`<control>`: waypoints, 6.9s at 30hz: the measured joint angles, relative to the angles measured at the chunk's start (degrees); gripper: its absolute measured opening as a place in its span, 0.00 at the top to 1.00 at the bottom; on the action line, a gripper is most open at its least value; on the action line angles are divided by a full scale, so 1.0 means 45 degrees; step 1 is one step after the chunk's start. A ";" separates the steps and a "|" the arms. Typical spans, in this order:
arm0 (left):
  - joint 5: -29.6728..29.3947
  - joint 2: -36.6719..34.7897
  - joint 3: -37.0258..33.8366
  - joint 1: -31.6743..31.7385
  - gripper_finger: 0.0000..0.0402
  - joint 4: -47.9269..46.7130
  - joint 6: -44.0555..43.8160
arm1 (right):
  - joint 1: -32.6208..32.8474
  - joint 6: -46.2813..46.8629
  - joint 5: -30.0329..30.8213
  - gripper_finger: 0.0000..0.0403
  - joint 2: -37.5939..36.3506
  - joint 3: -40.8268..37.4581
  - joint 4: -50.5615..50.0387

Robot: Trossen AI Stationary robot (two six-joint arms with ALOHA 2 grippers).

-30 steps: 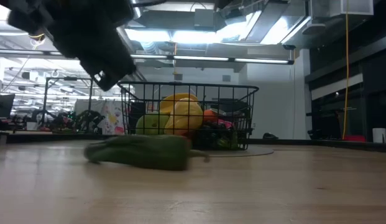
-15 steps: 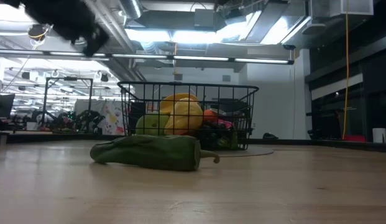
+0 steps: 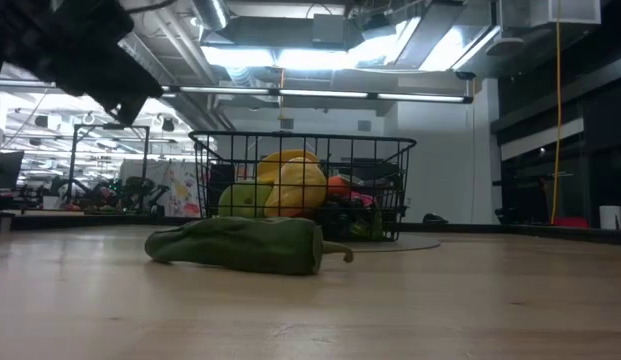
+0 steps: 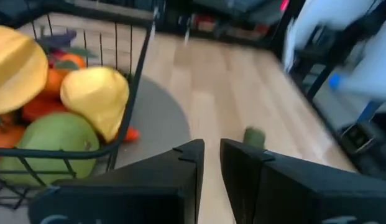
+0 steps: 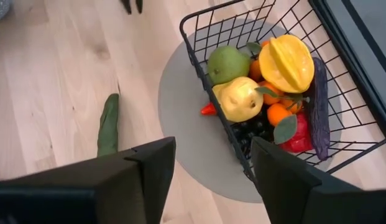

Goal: Build produce basket
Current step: Put the green chili pepper into the wire organizer

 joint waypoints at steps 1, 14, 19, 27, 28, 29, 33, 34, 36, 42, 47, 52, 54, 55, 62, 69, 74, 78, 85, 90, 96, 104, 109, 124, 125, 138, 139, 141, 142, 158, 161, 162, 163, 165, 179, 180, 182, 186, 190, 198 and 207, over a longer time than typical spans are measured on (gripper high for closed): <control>0.0253 -0.0483 -0.0429 0.0215 0.90 0.0440 -0.0098 | 0.0000 -0.0095 0.0009 0.50 0.0000 0.0000 0.0000; 0.0790 -0.6485 -0.2556 0.0808 0.90 -0.1335 0.0137 | 0.0000 -0.0310 0.0019 0.50 0.0000 0.0000 -0.0015; 0.0529 -0.7805 -0.2556 0.0808 0.90 -0.2182 0.0553 | 0.0000 -0.0360 0.0419 0.50 0.0000 0.0000 -0.0019; 0.1086 -0.7831 -0.2552 0.0808 0.90 -0.2299 0.1800 | -0.0010 -0.0365 0.1628 0.50 0.0000 0.0000 -0.0019; 0.1252 -0.7836 -0.2552 0.0808 0.90 -0.2325 0.2106 | -0.0010 -0.0425 0.1650 0.50 0.0000 0.0000 -0.0019; 0.1398 -0.7836 -0.2552 0.0808 0.90 -0.2369 0.2467 | -0.0010 -0.0597 0.1651 0.50 0.0000 0.0000 -0.0019; 0.1471 -0.7683 -0.2552 0.0808 0.90 -0.2393 0.3247 | -0.0010 -0.1303 0.1582 0.50 0.0000 0.0000 -0.0015; 0.1468 -0.7692 -0.2552 0.0808 0.90 -0.2393 0.3272 | -0.0010 -0.1356 0.1554 0.50 0.0000 0.0000 -0.0013; 0.1456 -0.7715 -0.2552 0.0808 0.90 -0.2393 0.3272 | -0.0010 -0.1273 0.1554 0.50 0.0000 0.0000 0.0000; 0.1438 -0.7710 -0.2552 0.0808 0.90 -0.2393 0.3276 | -0.0010 -0.1757 0.1561 0.50 0.0000 0.0000 0.0592; 0.1434 -0.7710 -0.2552 0.0808 0.90 -0.2393 0.3277 | -0.0058 -0.2052 0.1560 0.50 0.0000 0.0000 0.1641; 0.1430 -0.7710 -0.2552 0.0808 0.90 -0.2398 0.3272 | -0.0058 -0.2009 0.1569 0.50 0.0000 0.0000 0.2544; 0.1430 -0.7710 -0.2552 0.0808 0.90 -0.2398 0.3277 | -0.0097 -0.2298 0.1559 0.50 0.0000 0.0000 0.2816; 0.1430 -0.7710 -0.2552 0.0808 0.90 -0.2398 0.3272 | -0.0109 -0.2597 0.1563 0.50 0.0000 0.0000 0.2832; 0.1425 -0.7710 -0.2552 0.0808 0.90 -0.2403 0.3277 | -0.0180 -0.1842 0.1406 0.50 0.0615 0.0000 0.2780; 0.1425 -0.7710 -0.2552 0.0808 0.90 -0.2403 0.3277 | -0.0175 -0.1593 0.0804 0.50 0.2249 -0.0005 0.2732; 0.1420 -0.7710 -0.2552 0.0808 0.90 -0.2403 0.3277 | -0.0090 -0.1613 -0.0115 0.50 0.3481 -0.0010 0.3330; 0.1420 -0.7710 -0.2552 0.0808 0.90 -0.2403 0.3275 | 0.0124 -0.1562 -0.0946 0.50 0.4360 -0.0010 0.3671; 0.1420 -0.7710 -0.2552 0.0808 0.90 -0.2403 0.3277 | 0.0375 -0.0314 -0.1165 0.50 0.5600 -0.0010 0.4107; 0.1420 -0.7710 -0.2552 0.0808 0.90 -0.2408 0.3277 | 0.0452 -0.0257 -0.2450 0.50 0.6359 -0.0008 0.4969; 0.1420 -0.7710 -0.2552 0.0808 0.90 -0.2407 0.3277 | 0.0452 -0.0243 -0.3368 0.50 0.7052 0.0001 0.5333; 0.1420 -0.7705 -0.2552 0.0808 0.90 -0.2406 0.3277 | 0.0447 0.0112 -0.3342 0.50 0.7597 -0.0011 0.5555; 0.1420 -0.7710 -0.2552 0.0808 0.90 -0.2403 0.3277 | 0.0413 0.0065 -0.3185 0.50 0.7837 0.0042 0.5599; 0.1420 -0.7710 -0.2552 0.0808 0.90 -0.2408 0.3277 | 0.0413 0.0029 -0.3286 0.50 0.7893 0.0029 0.5671; 0.1420 -0.7709 -0.2552 0.0805 0.90 -0.2405 0.3277 | 0.0413 0.0029 -0.3297 0.50 0.7893 0.0029 0.5673; 0.1420 -0.7710 -0.2552 0.0803 0.90 -0.2408 0.3277 | 0.0413 -0.0019 -0.3346 0.54 0.7893 0.0015 0.5710; 0.1420 -0.7710 -0.2552 0.0808 0.90 -0.2408 0.3277 | 0.0413 -0.0019 -0.3337 0.56 0.7893 0.0015 0.5716; 0.1420 -0.7710 -0.2552 0.0808 0.90 -0.2407 0.3277 | 0.0413 -0.0015 -0.3322 0.61 0.7893 0.0015 0.5731; 0.1420 -0.7710 -0.2552 0.0808 0.90 -0.2406 0.3277 | 0.0408 -0.0016 -0.3325 0.63 0.7893 0.0015 0.5731; 0.1425 -0.7710 -0.2552 0.0803 0.90 -0.2408 0.3277 | 0.0408 -0.1671 -0.3434 0.90 0.7753 -0.0005 0.5567; 0.1420 -0.7710 -0.2552 0.0803 0.90 -0.2404 0.3277 | 0.0402 -0.1708 -0.3488 0.89 0.7694 0.0237 0.4958; 0.1421 -0.7710 -0.2552 0.0805 0.90 -0.2406 0.3277 | 0.0403 -0.1747 -0.3539 0.89 0.7696 0.0410 0.4483; 0.1420 -0.7710 -0.2552 0.0808 0.90 -0.2408 0.3277 | 0.0410 -0.1896 -0.3576 0.89 0.7700 0.0646 0.4008; 0.1420 -0.7710 -0.2552 0.0803 0.90 -0.2408 0.3277 | 0.0418 -0.2122 -0.3570 0.89 0.7704 0.1309 0.3209; 0.1420 -0.7700 -0.2552 0.0803 0.90 -0.2403 0.3277 | 0.0291 -0.2973 -0.2967 0.89 0.6110 0.3011 -0.1715; 0.1422 -0.7695 -0.2552 0.0803 0.90 -0.2403 0.3277 | 0.0287 -0.2959 -0.2794 0.89 0.5955 0.3024 -0.1899; 0.1420 -0.7700 -0.2552 0.0803 0.90 -0.2403 0.3277 | 0.0277 -0.2898 -0.2690 0.89 0.5689 0.3089 -0.2328; 0.1420 -0.7699 -0.2552 0.0803 0.90 -0.2403 0.3277 | 0.0246 -0.2812 -0.2689 0.89 0.5149 0.3060 -0.3144; 0.1421 -0.7695 -0.2552 0.0803 0.90 -0.2403 0.3277 | 0.0177 -0.2580 -0.2705 0.89 0.4357 0.3024 -0.3132; 0.1420 -0.7695 -0.2552 0.0803 0.90 -0.2403 0.3277 | 0.0155 -0.2615 -0.2324 0.89 0.2475 0.3026 -0.3116; 0.1422 -0.7697 -0.2552 0.0803 0.90 -0.2403 0.3277 | 0.0150 -0.2584 0.1199 0.89 0.0633 0.3031 -0.3107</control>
